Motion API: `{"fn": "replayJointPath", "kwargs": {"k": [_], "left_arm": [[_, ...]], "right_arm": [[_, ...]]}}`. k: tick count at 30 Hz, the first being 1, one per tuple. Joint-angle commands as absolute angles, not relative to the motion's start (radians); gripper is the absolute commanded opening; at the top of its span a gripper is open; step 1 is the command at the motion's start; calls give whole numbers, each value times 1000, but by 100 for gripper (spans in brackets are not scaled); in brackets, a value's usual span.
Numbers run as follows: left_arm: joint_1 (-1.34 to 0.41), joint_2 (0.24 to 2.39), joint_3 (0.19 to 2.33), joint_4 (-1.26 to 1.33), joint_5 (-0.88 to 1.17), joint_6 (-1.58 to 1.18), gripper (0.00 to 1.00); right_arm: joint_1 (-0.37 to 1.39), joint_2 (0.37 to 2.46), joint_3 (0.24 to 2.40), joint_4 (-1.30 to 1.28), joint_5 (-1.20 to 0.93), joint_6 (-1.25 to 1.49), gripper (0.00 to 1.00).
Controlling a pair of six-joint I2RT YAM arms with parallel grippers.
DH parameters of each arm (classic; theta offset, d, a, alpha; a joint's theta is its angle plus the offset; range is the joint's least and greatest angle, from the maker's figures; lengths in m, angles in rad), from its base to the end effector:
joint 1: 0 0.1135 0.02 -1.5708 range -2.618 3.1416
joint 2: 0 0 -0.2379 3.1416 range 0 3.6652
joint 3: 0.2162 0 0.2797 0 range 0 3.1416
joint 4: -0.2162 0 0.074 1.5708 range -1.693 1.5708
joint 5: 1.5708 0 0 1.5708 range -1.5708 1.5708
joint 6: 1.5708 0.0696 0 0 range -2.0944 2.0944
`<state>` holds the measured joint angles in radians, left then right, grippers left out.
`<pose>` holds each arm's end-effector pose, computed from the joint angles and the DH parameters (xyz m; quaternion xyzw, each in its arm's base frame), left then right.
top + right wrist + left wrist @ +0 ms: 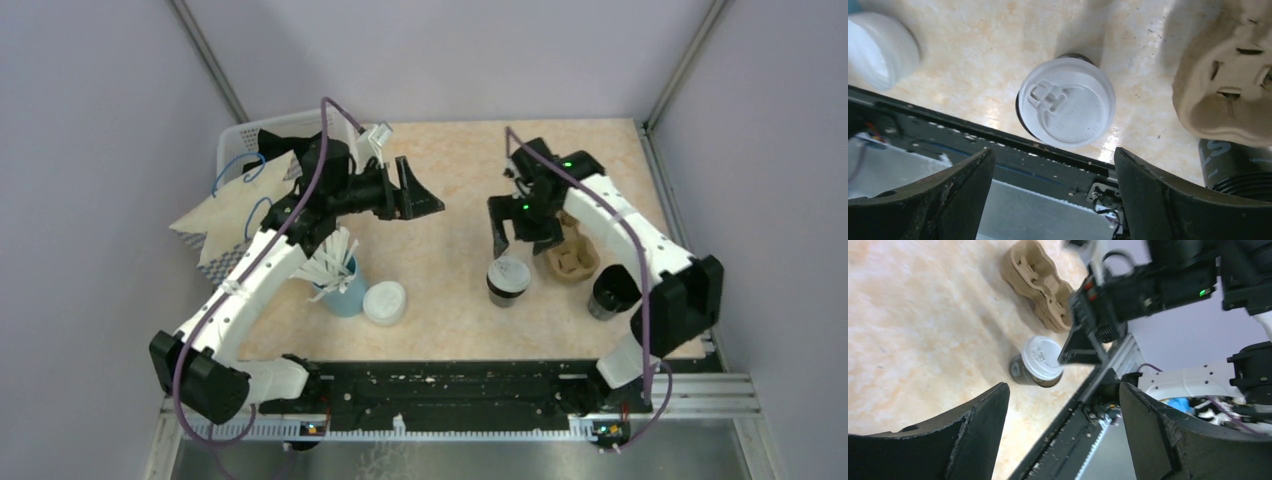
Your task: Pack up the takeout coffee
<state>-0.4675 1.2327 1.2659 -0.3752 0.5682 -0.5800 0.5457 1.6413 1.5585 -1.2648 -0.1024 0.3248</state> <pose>0.2841 -0.1854 0.3625 0.1172 0.7922 -0.4751 0.3646 0.2918 0.1855 0.2483 -0.1151 0.9858 0.0930 0.0794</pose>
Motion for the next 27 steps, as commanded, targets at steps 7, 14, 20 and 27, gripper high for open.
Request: {"fn": "replayJointPath", "kwargs": {"k": [7, 14, 20, 27], "left_arm": [[-711, 1566, 1442, -517, 663, -615, 95], [-738, 1624, 1234, -266, 767, -782, 78], [-727, 1674, 1219, -287, 762, -738, 69], [-714, 1678, 1135, -308, 761, -694, 67]], "right_arm": [[169, 1417, 1244, -940, -554, 291, 87], [158, 1480, 1198, -848, -594, 261, 75], [158, 1553, 1204, -785, -604, 244, 71], [161, 1662, 1251, -734, -672, 238, 67]]}}
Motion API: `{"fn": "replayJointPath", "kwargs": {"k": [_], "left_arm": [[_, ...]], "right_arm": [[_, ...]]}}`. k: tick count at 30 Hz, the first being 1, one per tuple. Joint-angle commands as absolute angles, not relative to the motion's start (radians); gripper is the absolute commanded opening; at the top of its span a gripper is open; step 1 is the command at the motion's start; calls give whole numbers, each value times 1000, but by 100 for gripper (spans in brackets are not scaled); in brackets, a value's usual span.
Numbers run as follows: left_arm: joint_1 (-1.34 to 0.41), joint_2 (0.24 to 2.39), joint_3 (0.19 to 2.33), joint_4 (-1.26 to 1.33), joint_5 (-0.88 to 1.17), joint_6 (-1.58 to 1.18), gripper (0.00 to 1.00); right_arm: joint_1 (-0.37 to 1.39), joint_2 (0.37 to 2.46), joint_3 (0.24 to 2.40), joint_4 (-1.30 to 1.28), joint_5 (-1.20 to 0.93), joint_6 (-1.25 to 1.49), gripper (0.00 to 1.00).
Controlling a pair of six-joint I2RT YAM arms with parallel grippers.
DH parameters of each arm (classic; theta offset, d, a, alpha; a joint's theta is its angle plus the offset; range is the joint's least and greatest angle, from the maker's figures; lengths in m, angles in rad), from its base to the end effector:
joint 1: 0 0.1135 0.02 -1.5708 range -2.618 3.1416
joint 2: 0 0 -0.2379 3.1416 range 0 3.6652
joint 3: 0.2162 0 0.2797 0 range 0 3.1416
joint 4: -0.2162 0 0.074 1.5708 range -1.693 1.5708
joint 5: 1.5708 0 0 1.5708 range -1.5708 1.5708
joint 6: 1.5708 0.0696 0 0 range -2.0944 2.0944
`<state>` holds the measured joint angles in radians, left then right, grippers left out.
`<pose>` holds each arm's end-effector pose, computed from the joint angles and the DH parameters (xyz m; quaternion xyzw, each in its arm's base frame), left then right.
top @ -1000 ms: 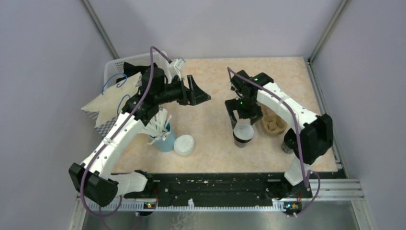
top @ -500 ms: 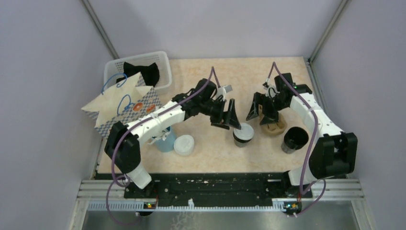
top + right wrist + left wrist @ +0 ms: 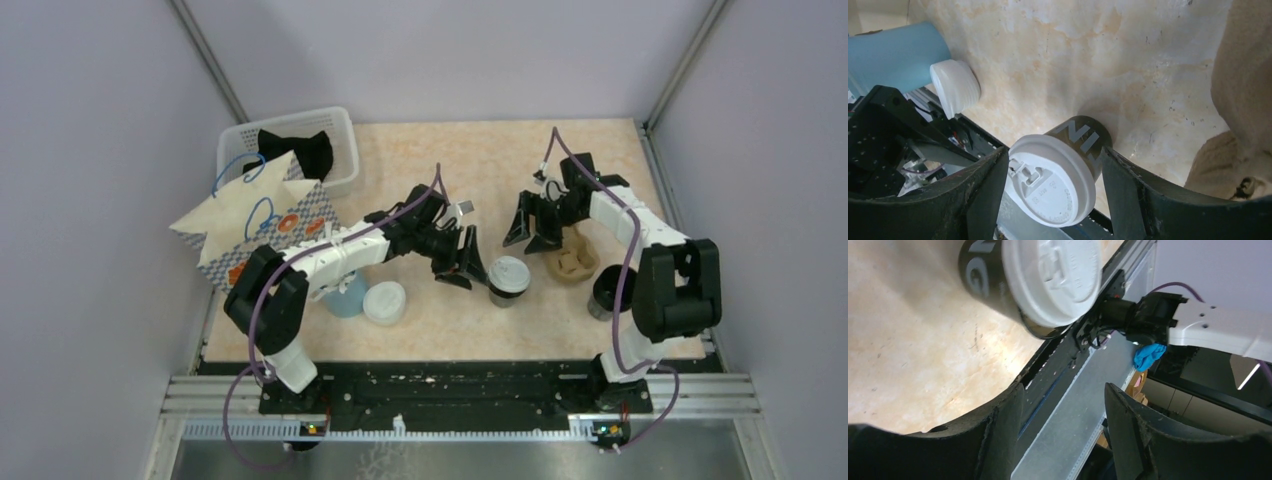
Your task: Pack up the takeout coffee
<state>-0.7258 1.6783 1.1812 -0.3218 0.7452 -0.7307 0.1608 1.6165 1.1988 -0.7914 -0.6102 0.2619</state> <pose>0.2677 -0.3006 0.1811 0.1315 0.8667 -0.4803 0.0298 0.3404 0.0956 0.1726 -0.0065 0.9398 0.3249 0.1058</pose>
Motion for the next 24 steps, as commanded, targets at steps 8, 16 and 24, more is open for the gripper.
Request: {"fn": "replayJointPath", "kwargs": {"k": [8, 16, 24], "left_arm": [[-690, 1652, 1091, -307, 741, -684, 71], [-689, 1650, 1101, -309, 747, -687, 72], [-688, 1643, 1099, -317, 740, -684, 72]], "right_arm": [[193, 1715, 1265, -722, -748, 211, 66], [199, 1683, 1222, -701, -774, 221, 66], [199, 1645, 1193, -692, -819, 235, 65]]}}
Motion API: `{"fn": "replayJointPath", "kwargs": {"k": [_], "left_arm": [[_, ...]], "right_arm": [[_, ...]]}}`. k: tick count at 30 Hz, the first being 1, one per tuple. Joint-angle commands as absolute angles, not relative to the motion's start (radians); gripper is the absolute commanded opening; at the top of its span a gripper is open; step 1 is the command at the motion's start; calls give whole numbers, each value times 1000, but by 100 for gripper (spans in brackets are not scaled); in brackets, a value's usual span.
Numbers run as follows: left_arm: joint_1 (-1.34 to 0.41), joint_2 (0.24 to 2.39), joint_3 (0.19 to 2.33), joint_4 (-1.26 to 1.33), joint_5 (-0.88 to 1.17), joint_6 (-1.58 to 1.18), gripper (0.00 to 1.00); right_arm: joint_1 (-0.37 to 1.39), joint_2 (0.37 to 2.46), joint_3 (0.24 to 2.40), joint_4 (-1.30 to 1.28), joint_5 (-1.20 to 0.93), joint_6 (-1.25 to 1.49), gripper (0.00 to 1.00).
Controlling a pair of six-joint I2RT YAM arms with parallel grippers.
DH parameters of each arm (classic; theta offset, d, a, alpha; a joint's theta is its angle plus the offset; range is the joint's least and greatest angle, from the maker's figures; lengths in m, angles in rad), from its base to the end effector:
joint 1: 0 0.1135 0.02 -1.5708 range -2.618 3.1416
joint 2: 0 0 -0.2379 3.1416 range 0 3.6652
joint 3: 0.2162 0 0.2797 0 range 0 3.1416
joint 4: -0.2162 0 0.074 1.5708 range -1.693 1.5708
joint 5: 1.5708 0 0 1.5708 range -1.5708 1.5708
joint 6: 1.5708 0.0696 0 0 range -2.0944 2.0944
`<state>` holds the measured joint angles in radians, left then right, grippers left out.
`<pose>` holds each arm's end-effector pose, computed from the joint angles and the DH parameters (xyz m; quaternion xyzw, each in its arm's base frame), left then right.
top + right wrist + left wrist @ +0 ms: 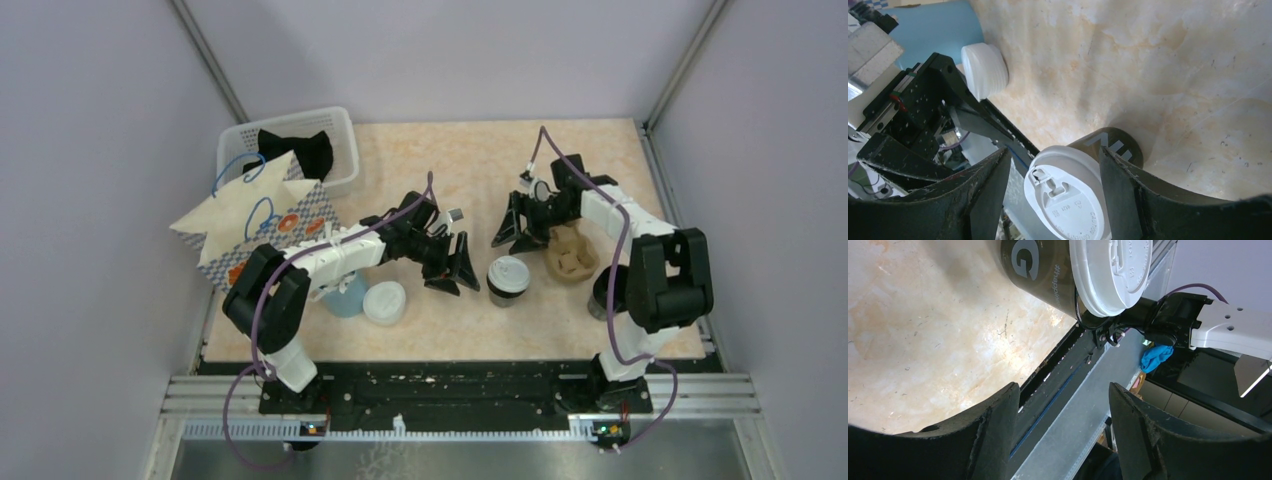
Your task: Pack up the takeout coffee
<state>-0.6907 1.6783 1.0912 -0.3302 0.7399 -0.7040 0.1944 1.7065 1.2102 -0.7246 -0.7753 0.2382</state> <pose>0.2649 -0.2798 0.1491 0.1102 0.8838 -0.4547 0.0095 0.3471 0.1180 0.1557 -0.0458 0.9129 0.3982 0.0775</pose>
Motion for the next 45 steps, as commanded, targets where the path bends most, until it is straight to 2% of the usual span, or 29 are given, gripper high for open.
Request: {"fn": "replayJointPath", "kwargs": {"k": [1, 24, 41, 45], "left_arm": [[-687, 1641, 1098, -316, 741, -684, 73], [-687, 1644, 1079, -292, 740, -685, 73], [-686, 1724, 1134, -229, 764, -715, 65], [-679, 1734, 1143, -214, 771, -727, 61]], "right_arm": [[199, 1640, 1188, -692, -817, 235, 65], [205, 1581, 1137, -693, -852, 239, 63], [209, 1536, 1109, -697, -872, 254, 62], [217, 1532, 1100, -705, -872, 254, 62]]}}
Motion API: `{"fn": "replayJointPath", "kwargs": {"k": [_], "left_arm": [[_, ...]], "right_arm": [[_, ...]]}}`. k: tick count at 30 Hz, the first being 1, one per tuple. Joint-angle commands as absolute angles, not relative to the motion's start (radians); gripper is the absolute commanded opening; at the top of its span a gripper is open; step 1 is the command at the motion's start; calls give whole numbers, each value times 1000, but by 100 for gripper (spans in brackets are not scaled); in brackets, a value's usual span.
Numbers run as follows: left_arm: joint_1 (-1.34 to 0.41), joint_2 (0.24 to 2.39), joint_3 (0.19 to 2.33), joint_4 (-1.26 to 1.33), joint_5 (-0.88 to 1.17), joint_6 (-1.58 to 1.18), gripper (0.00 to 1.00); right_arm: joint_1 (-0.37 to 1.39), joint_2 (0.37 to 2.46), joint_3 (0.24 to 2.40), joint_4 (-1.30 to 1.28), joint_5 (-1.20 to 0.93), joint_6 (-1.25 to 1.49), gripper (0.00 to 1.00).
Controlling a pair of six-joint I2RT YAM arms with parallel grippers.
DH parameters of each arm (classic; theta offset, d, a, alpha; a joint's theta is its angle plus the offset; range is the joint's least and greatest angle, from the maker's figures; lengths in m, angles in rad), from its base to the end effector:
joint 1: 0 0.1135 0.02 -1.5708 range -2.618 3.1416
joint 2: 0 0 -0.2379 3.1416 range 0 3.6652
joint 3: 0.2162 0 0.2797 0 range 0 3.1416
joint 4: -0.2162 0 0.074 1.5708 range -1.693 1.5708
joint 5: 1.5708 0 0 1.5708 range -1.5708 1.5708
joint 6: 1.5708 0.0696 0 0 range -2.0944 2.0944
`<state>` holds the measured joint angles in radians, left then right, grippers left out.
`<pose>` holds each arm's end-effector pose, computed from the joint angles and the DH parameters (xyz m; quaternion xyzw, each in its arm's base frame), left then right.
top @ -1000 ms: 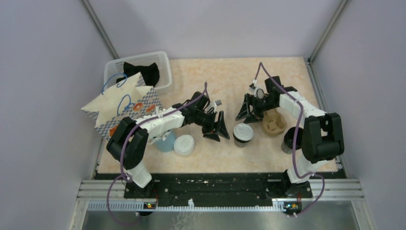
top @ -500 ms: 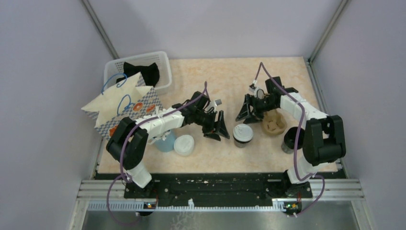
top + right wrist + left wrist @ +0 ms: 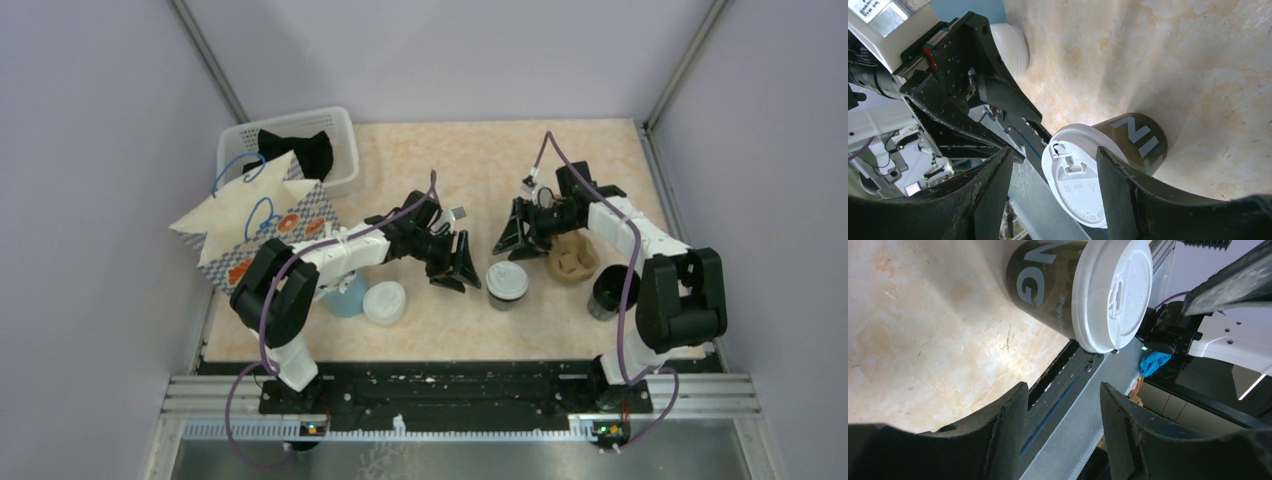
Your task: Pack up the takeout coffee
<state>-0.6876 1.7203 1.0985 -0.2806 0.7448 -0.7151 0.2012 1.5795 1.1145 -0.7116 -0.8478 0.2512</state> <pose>0.2714 -0.2840 0.1401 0.1072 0.8815 -0.4597 0.0116 0.3220 0.1189 0.1717 -0.0582 0.8956 0.4331 0.0835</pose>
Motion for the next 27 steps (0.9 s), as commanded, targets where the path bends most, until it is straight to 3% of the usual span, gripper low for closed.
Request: {"fn": "replayJointPath", "kwargs": {"k": [1, 4, 10, 15, 20, 27], "left_arm": [[-676, 1735, 1142, -208, 774, -731, 59], [-666, 1744, 1138, -171, 794, -757, 58], [-663, 1787, 1137, -53, 853, -843, 67], [-663, 1836, 1167, -7, 880, -878, 63], [-663, 1880, 1225, -8, 879, -865, 71], [-665, 1945, 1295, -61, 864, -825, 67]], "right_arm": [[218, 1526, 1100, -707, -871, 253, 62], [218, 1512, 1099, -713, -871, 255, 62], [218, 1491, 1104, -721, -856, 266, 62], [200, 1466, 1144, -840, -566, 334, 64], [184, 1356, 1071, -842, -549, 424, 72], [190, 1271, 994, -879, -511, 561, 71]]}}
